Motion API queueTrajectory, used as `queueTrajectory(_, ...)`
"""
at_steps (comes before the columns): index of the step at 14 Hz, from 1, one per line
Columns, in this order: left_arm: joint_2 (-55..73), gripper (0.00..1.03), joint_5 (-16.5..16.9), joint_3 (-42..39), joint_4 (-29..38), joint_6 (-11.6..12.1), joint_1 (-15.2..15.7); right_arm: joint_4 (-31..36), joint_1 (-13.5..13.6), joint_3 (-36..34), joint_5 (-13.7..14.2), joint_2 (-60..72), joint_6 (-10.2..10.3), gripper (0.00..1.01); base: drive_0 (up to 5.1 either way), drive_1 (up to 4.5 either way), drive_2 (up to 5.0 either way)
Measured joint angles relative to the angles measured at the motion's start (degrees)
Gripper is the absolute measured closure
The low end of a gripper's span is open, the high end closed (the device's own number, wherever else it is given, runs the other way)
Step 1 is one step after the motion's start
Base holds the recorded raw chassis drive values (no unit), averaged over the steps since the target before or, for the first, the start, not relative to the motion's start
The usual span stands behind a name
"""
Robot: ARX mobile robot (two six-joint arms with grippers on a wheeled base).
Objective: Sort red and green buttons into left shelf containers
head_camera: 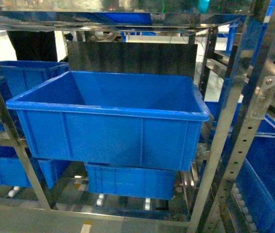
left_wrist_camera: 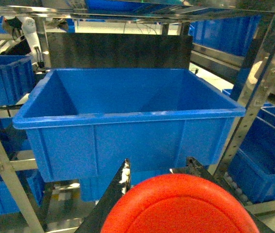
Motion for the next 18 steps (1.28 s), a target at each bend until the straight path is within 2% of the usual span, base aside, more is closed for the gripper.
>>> queueTrajectory(8,0.0,0.76,0.0,0.0,-0.1,0.0,0.0,-0.2,0.0,0.0,0.0,0.1,0.0,0.72,-4.5,4.05,0.5)
queueTrajectory(13,0.0,0.76,-0.2,0.0,-0.1,0.0,0.1,0.1,0.0,0.0,-0.2,-0.3,0.0,0.72,-0.1,4.16,-4.4)
queueTrajectory(16,0.2,0.76,-0.2,0.0,0.2,0.0,0.1,0.1,0.0,0.0,-0.2,0.0,0.0,0.72,0.0,0.00,0.0)
queueTrajectory(18,-0.2,0.76,-0.2,-0.1,0.0,0.0,0.1,0.3,0.0,-0.1,-0.2,-0.4,0.0,0.72,2.6,2.44,-5.0)
